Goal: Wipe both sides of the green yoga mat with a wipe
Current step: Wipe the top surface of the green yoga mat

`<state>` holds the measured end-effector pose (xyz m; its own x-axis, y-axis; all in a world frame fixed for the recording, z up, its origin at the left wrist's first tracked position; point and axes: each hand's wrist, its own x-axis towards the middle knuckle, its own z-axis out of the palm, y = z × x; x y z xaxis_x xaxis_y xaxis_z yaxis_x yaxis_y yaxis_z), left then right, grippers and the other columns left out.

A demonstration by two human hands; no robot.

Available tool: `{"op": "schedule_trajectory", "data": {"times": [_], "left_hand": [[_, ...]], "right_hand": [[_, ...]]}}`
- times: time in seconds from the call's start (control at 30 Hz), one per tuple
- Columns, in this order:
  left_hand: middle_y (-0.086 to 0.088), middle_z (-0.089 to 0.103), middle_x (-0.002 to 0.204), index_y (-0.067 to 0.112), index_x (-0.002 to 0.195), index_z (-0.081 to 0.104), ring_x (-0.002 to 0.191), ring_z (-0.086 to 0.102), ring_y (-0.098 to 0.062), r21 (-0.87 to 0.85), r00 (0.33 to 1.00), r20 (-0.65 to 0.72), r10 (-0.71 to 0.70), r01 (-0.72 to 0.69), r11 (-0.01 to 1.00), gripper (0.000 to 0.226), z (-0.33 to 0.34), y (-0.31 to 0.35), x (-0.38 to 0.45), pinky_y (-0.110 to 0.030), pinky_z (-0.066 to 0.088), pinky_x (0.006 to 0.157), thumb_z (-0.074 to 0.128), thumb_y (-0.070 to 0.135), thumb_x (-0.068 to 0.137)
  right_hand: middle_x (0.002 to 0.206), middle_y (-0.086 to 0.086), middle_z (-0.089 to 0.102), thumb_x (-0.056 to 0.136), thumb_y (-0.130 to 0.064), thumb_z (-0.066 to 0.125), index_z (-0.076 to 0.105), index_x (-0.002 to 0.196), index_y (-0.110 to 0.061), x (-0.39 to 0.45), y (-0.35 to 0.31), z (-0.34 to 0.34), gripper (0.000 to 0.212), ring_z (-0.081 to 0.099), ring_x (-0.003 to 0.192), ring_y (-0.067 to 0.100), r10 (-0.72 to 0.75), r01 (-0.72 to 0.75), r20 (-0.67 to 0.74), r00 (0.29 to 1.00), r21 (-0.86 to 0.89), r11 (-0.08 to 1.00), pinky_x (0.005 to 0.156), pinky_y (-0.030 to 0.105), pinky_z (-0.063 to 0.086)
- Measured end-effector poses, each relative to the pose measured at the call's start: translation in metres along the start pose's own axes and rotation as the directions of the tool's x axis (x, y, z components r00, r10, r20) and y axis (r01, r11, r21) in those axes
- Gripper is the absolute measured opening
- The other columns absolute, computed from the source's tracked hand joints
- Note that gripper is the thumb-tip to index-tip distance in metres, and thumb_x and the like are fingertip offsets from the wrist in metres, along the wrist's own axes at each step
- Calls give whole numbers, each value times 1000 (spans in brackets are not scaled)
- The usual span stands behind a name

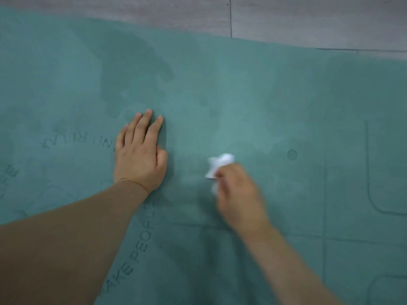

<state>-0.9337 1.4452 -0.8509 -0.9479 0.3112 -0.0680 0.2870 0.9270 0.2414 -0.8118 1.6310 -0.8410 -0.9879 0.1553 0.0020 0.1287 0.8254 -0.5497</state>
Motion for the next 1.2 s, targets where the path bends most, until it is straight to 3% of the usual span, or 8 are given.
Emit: {"op": "schedule_trajectory", "data": {"times": [0.13,0.23,0.37,0.47,0.8,0.93,1.03,1.2], "left_hand": [[-6,32,158,15,147,41,147,23,-24,14,1000,5,7,-7,1000,67,1,0,0,-41,12,120,30,29,82],[-7,34,158,15,146,43,147,25,-24,22,1000,2,8,-8,1000,67,1,-1,1,-40,11,119,31,30,82],[-6,35,157,15,146,44,146,26,-23,18,1000,-6,3,-3,1000,67,1,-1,1,-38,10,119,31,29,82],[-7,34,157,15,146,44,146,26,-24,16,1000,-2,7,-7,1000,67,1,-1,1,-40,13,119,31,28,82],[-7,35,157,15,146,44,146,28,-24,42,1000,21,20,-20,999,68,1,-2,1,-42,17,118,31,28,81],[-8,36,156,14,145,45,145,28,-24,37,999,19,26,-27,999,67,0,-3,3,-41,16,118,31,26,80],[-9,38,155,13,145,46,144,29,-24,39,999,15,33,-34,999,67,1,-3,2,-42,17,117,31,25,80],[-10,38,155,12,144,46,144,27,-23,30,999,19,38,-39,999,66,0,-3,2,-41,16,118,31,24,81]], "right_hand": [[116,5,65,85,-12,49,62,89,-12,-48,87,-87,14,62,102,30,564,-578,-233,792,10,816,82,24,40],[116,5,63,85,-2,49,61,86,-7,-39,71,-74,13,61,106,28,703,-713,-343,623,121,691,79,12,35],[103,4,62,80,3,55,62,92,-7,21,-14,8,17,59,96,22,325,-304,-166,931,141,942,82,18,41],[99,9,62,83,-8,50,61,89,-9,37,-43,28,13,57,92,21,61,-57,-34,998,106,993,79,27,45],[118,11,62,85,-7,46,58,90,-8,6,68,-45,13,58,109,29,676,-671,-425,602,190,717,89,30,43],[103,12,63,82,-4,52,60,88,-8,46,-12,20,11,56,98,25,173,-162,-204,963,71,984,87,30,43],[95,7,59,86,-10,45,58,90,-12,54,-22,24,14,57,81,27,-214,215,51,975,-13,977,74,35,49],[111,14,65,80,-16,46,61,89,-9,42,102,-75,20,60,98,34,369,-403,-279,886,-76,912,82,31,42]]}}
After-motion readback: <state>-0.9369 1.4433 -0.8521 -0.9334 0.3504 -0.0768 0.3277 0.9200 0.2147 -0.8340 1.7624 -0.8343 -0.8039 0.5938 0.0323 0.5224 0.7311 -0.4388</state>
